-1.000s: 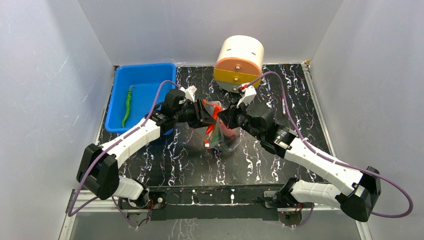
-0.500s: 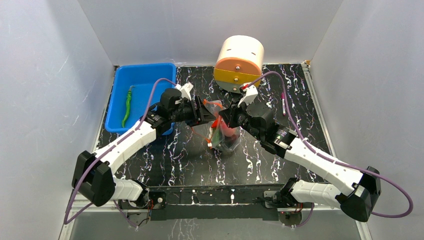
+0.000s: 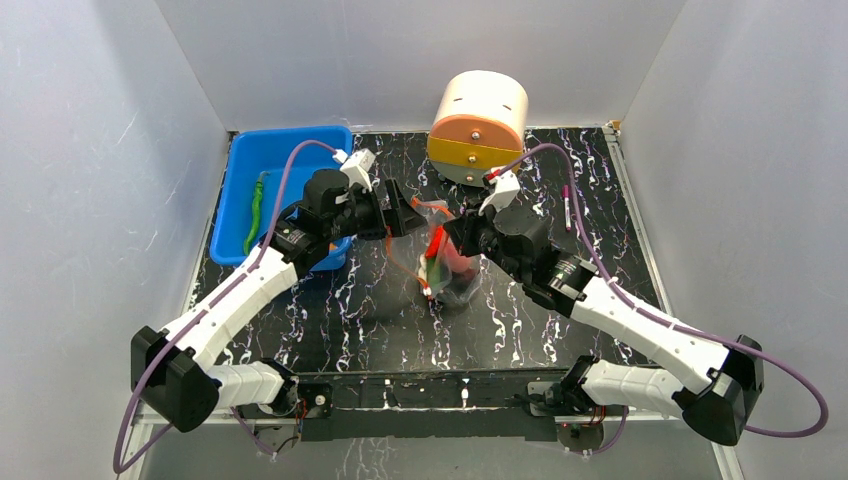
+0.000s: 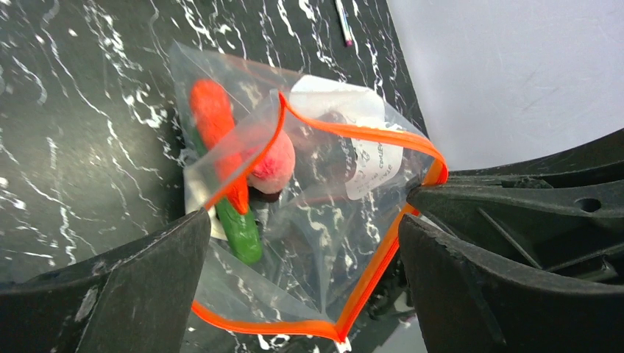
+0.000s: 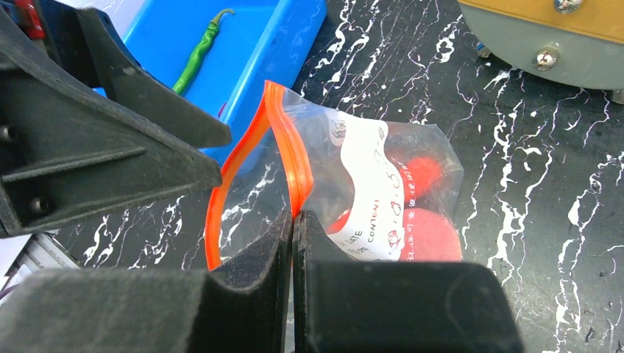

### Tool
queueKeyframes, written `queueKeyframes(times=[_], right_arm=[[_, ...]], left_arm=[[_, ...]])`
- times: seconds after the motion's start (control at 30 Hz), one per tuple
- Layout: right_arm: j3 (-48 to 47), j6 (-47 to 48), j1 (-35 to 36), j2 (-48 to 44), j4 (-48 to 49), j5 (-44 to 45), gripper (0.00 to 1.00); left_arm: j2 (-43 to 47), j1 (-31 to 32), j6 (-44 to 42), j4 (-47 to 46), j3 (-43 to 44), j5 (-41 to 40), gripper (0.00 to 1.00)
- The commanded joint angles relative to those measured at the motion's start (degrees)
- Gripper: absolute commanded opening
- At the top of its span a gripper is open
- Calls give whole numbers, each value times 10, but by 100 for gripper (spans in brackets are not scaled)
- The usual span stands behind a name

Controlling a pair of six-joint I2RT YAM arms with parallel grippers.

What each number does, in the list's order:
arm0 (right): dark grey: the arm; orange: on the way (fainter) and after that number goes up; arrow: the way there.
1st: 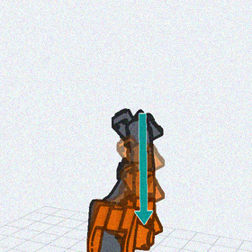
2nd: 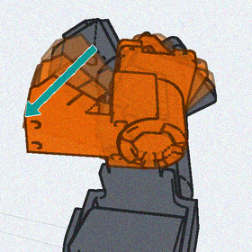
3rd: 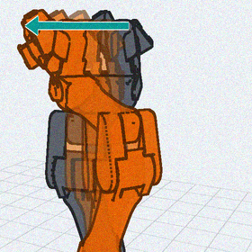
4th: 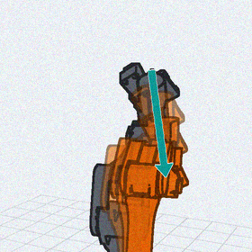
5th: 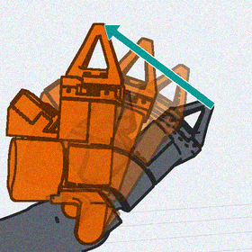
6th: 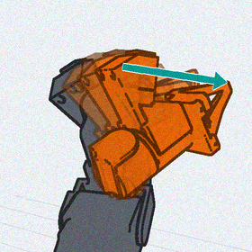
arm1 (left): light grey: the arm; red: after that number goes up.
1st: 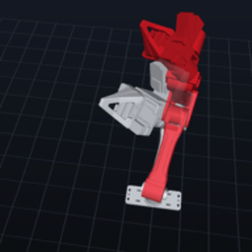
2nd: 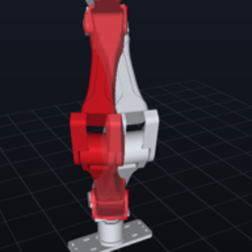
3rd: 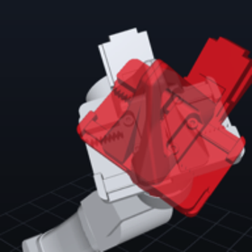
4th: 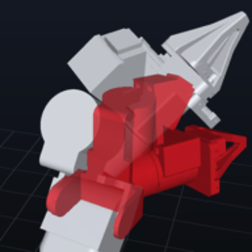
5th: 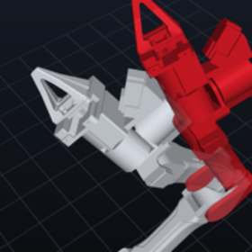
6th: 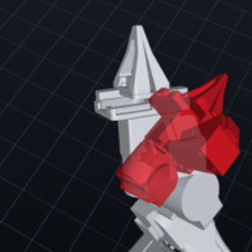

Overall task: Place the food in the zip-top bag and seal the zipper
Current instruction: Place the fake vegetable in the zipper food storage bag, then pick up the fake vegetable from the bin.

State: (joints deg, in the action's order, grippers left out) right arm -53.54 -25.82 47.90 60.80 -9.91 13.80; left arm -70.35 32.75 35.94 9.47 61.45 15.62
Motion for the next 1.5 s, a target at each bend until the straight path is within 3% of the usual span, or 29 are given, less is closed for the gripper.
queueKeyframes(times=[0.0,0.2,0.43,0.67,0.83,1.07,1.47], right_arm=[[-2,-2,-1,-25,17,17,0],[4,-4,-1,-36,17,23,0],[17,-12,-1,-53,22,21,0],[10,-23,-1,-48,-4,43,0],[0,-38,-1,-49,-30,26,0],[0,-35,-1,-62,-27,8,0],[-23,-40,-1,-71,-53,-49,0]], left_arm=[[22,1,-83,27,35,-53,98],[46,2,-186,34,38,-148,98],[-3,-14,-271,135,113,-216,98],[-23,-65,-331,159,128,-153,98],[-30,-138,-336,157,122,-107,98],[-74,-201,-395,186,158,-174,88],[-205,-321,-419,134,187,-216,73]])
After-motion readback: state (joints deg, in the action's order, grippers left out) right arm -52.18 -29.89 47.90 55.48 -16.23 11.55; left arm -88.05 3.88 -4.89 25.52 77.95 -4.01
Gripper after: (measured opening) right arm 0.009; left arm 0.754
